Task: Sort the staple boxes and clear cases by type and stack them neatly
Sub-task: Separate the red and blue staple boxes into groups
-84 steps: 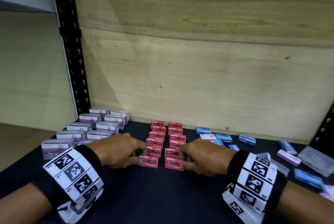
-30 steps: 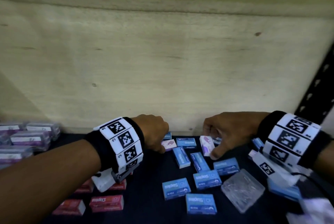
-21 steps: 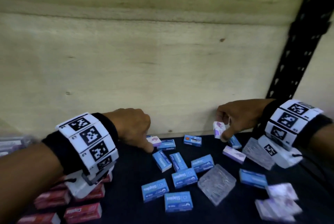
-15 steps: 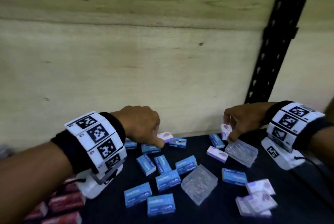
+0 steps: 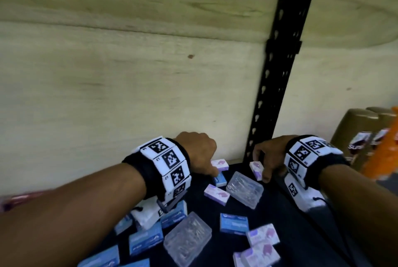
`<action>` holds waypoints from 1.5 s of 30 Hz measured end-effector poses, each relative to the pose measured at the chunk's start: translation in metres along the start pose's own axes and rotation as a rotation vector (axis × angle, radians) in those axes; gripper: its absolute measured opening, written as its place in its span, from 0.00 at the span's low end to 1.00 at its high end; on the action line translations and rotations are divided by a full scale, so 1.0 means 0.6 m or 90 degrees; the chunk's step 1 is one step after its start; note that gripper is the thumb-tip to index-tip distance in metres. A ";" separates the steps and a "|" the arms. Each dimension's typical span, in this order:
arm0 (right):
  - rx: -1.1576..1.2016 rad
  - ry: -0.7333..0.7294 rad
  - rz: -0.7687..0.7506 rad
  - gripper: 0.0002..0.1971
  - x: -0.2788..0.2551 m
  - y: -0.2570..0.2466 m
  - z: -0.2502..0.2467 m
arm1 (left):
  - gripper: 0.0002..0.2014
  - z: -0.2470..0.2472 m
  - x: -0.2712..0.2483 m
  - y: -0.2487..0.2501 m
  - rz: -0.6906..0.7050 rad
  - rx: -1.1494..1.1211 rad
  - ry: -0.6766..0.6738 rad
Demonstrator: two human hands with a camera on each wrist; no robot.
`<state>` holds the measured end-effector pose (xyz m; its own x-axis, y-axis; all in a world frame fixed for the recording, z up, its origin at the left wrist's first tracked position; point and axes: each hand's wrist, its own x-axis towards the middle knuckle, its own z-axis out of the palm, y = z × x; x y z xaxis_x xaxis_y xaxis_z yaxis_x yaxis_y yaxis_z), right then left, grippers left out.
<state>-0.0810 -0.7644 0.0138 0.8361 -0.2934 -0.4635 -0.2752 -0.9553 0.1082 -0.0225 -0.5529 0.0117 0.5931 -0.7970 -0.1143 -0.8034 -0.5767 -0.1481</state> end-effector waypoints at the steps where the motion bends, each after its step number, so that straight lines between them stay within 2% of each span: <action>1: 0.005 0.003 -0.004 0.27 0.005 0.005 0.004 | 0.24 0.000 0.011 0.006 0.008 0.008 0.005; 7: 0.051 0.014 -0.037 0.30 0.020 0.021 0.008 | 0.16 0.003 0.063 0.033 0.057 0.077 0.021; 17: 0.022 0.017 -0.066 0.29 0.034 0.017 0.009 | 0.17 0.032 0.104 0.037 0.088 0.091 0.006; 23: 0.006 0.031 -0.066 0.31 0.023 0.010 0.017 | 0.15 0.027 0.077 0.026 0.094 -0.043 0.002; 27: -0.008 0.029 -0.059 0.30 0.010 0.003 0.029 | 0.20 0.021 0.055 0.039 0.150 -0.135 -0.078; 33: -0.064 0.030 -0.012 0.44 -0.009 0.009 0.035 | 0.24 0.013 0.044 0.071 0.181 -0.141 -0.113; 37: -0.101 0.020 0.007 0.41 -0.033 0.019 0.022 | 0.22 0.006 0.039 0.069 0.169 -0.164 -0.105; 40: -0.106 0.016 0.008 0.35 -0.044 0.018 0.016 | 0.18 0.010 0.026 0.060 0.163 -0.185 -0.090; 45: -0.050 0.109 -0.001 0.27 -0.073 -0.008 0.022 | 0.18 -0.015 -0.030 0.025 0.136 -0.201 -0.045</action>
<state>-0.1227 -0.7463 0.0219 0.9070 -0.2880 -0.3073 -0.2418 -0.9535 0.1798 -0.0455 -0.5490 0.0206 0.4045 -0.8970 -0.1782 -0.8791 -0.4351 0.1948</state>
